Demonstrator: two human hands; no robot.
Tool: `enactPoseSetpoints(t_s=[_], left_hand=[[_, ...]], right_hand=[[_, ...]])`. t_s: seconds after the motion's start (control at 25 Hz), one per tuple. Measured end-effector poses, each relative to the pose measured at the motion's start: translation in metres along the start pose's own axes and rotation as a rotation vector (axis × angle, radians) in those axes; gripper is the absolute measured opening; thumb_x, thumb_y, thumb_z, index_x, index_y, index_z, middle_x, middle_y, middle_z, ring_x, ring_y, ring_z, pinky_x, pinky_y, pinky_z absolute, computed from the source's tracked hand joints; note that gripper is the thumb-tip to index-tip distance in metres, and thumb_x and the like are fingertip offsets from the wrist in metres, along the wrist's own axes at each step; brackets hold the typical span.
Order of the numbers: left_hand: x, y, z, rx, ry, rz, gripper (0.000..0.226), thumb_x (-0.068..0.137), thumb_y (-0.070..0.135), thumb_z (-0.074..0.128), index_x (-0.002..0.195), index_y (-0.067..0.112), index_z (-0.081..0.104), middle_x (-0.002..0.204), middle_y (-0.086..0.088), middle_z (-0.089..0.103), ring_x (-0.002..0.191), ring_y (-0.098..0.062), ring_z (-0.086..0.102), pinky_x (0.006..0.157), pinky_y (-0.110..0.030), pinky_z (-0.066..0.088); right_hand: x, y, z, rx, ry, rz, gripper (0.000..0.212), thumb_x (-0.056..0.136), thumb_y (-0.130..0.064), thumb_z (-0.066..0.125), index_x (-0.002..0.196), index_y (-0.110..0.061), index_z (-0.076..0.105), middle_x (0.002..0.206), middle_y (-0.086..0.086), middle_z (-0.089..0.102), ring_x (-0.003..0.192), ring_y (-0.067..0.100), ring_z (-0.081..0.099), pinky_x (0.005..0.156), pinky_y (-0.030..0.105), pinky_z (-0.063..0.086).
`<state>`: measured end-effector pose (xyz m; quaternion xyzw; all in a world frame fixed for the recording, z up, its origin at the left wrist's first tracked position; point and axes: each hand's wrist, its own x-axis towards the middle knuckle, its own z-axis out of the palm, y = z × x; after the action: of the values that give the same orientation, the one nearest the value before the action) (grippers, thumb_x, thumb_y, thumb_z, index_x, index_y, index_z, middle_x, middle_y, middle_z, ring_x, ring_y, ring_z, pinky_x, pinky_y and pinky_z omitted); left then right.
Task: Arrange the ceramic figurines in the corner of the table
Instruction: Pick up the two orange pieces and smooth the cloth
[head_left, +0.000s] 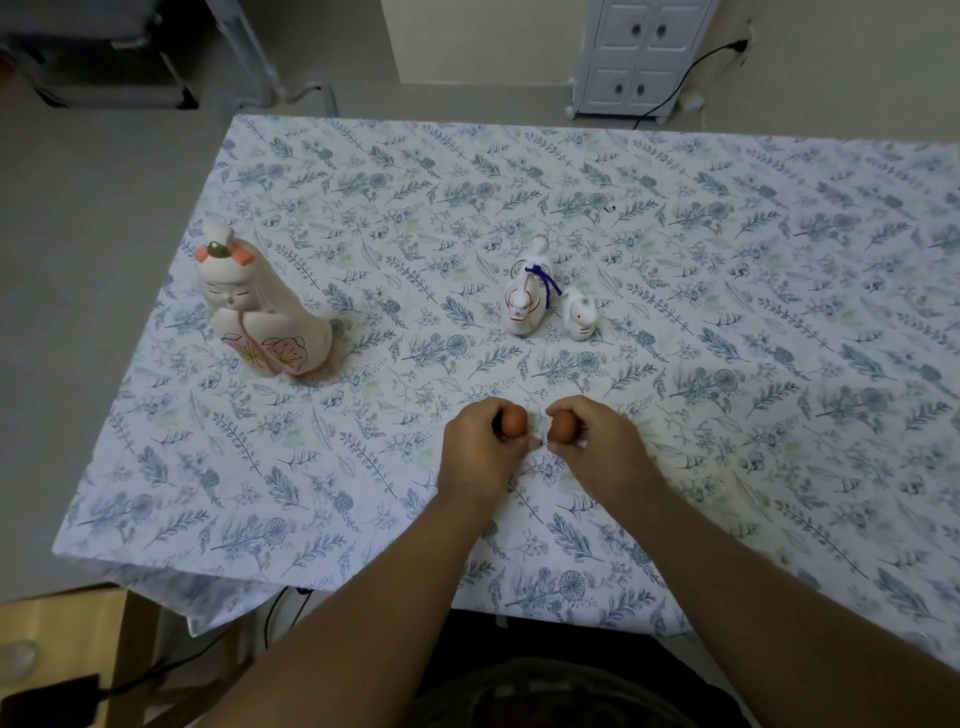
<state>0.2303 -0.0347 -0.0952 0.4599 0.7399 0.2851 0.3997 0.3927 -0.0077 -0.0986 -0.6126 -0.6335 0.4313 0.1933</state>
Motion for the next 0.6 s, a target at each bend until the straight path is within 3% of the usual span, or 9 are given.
enactPoseSetpoints(t_s=[0.08,0.16,0.24,0.32,0.44,0.6], left_hand=[[0.001,0.000,0.000,0.022,-0.009,-0.002,0.027,0.071,0.012,0.090,0.081,0.022,0.066,0.080,0.010,0.066,0.070,0.001,0.060,0.064,-0.016,0.049],[0.002,0.001,-0.002,0.032,-0.036,0.004,0.027,0.071,0.014,0.090,0.083,0.022,0.067,0.083,0.011,0.066,0.073,0.001,0.060,0.066,-0.017,0.048],[0.002,0.001,-0.008,0.042,-0.068,0.026,0.032,0.068,0.020,0.091,0.091,0.023,0.069,0.091,0.010,0.069,0.082,-0.006,0.063,0.074,-0.024,0.052],[0.000,0.003,-0.024,0.083,-0.054,0.039,0.047,0.069,0.027,0.091,0.111,0.025,0.070,0.109,0.008,0.069,0.097,-0.010,0.064,0.085,-0.024,0.051],[-0.009,-0.002,-0.069,0.138,0.042,0.108,0.067,0.077,0.034,0.085,0.138,0.023,0.058,0.136,0.006,0.061,0.125,-0.011,0.055,0.103,-0.023,0.041],[-0.018,-0.019,-0.150,0.173,0.311,0.248,0.058,0.085,0.035,0.079,0.136,0.019,0.059,0.137,0.002,0.062,0.129,-0.014,0.053,0.108,-0.030,0.043]], right_hand=[[0.001,0.000,-0.003,-0.063,-0.025,-0.036,0.033,0.082,0.001,0.078,0.109,-0.016,0.069,0.097,0.000,0.070,0.086,0.008,0.063,0.072,0.011,0.050],[0.001,-0.001,-0.005,-0.114,-0.066,-0.031,0.042,0.080,-0.001,0.080,0.116,-0.016,0.067,0.102,0.002,0.069,0.090,0.009,0.062,0.073,0.009,0.050],[-0.002,-0.005,-0.006,-0.123,-0.091,-0.014,0.060,0.076,-0.009,0.083,0.129,-0.022,0.059,0.116,-0.001,0.063,0.107,0.012,0.057,0.083,0.011,0.044],[-0.009,-0.017,-0.007,-0.164,-0.047,-0.074,0.068,0.076,-0.020,0.083,0.137,-0.025,0.053,0.129,-0.005,0.055,0.123,0.013,0.046,0.097,0.024,0.037],[-0.014,-0.056,0.000,-0.293,0.085,-0.293,0.055,0.086,-0.033,0.075,0.136,-0.018,0.056,0.131,-0.004,0.058,0.126,0.014,0.045,0.102,0.031,0.038],[0.012,-0.131,0.042,-0.342,0.064,-0.468,0.056,0.091,-0.044,0.063,0.139,-0.016,0.057,0.140,0.003,0.061,0.135,0.022,0.049,0.113,0.041,0.038]])
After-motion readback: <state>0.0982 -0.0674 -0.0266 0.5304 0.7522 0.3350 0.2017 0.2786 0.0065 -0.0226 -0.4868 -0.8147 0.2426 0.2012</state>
